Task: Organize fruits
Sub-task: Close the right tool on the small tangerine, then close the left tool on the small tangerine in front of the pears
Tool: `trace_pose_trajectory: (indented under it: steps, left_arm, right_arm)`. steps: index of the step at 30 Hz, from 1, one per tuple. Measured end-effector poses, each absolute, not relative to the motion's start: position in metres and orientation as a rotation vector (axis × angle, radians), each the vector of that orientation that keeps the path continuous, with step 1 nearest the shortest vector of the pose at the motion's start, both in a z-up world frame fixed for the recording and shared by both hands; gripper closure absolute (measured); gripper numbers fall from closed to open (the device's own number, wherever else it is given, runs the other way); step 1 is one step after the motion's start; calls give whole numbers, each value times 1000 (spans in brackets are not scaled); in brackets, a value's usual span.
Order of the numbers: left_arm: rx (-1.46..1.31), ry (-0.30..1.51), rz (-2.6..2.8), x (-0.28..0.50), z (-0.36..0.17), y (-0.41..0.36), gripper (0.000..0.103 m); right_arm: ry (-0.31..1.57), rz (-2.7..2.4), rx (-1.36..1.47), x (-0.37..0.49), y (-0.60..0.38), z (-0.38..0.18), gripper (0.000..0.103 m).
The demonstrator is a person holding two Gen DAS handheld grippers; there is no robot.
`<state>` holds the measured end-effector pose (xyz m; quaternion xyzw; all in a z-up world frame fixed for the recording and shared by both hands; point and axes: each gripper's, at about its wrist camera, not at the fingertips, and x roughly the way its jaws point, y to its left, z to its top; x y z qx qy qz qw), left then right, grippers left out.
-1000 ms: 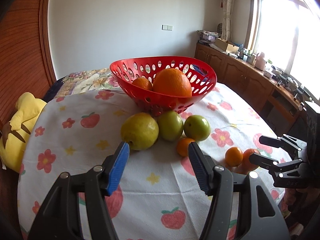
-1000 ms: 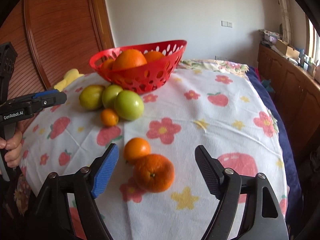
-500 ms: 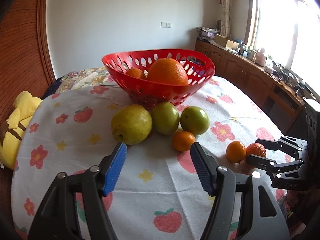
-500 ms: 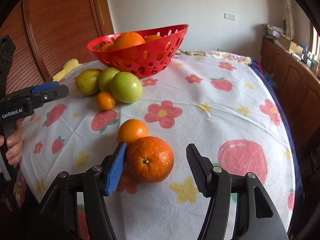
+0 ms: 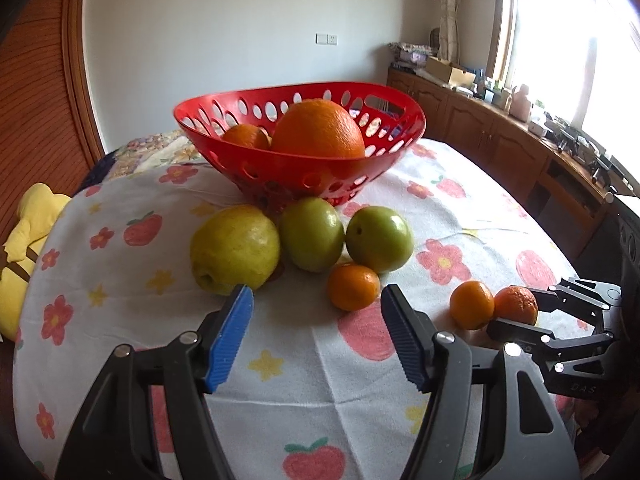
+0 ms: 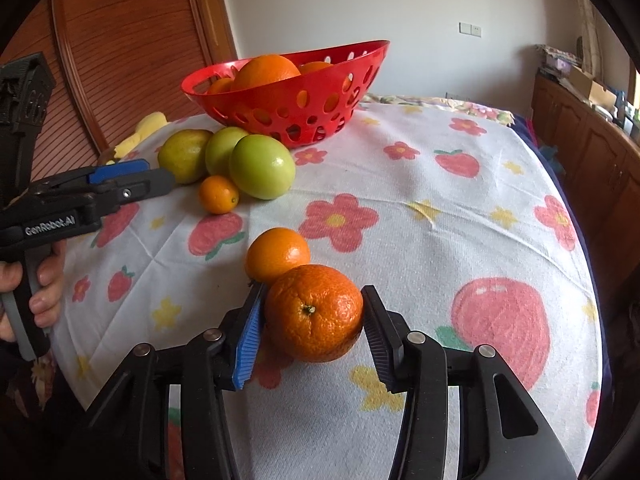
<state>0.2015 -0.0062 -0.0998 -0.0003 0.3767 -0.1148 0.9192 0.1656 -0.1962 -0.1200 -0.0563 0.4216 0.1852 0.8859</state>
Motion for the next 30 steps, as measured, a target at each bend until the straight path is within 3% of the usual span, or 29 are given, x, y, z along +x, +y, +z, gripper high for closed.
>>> trace_pose_trajectory:
  steps: [8,10,19,30]
  left_arm:
    - [-12,825,-318,215,-103,-20,39]
    - [-14,830,-321,218,-104,-23,48]
    - [21,862,-309,228,-111,-32,64]
    - [34,906,-282,237,-121,-32,64]
  right_arm:
    - [867,386,-127,164,-195,-120,56]
    - [869,388,-123,164,-195,-120,56]
    - [872,395,-102,165,-197,-120,56]
    - [872,397,-94,166,-198,-120,56]
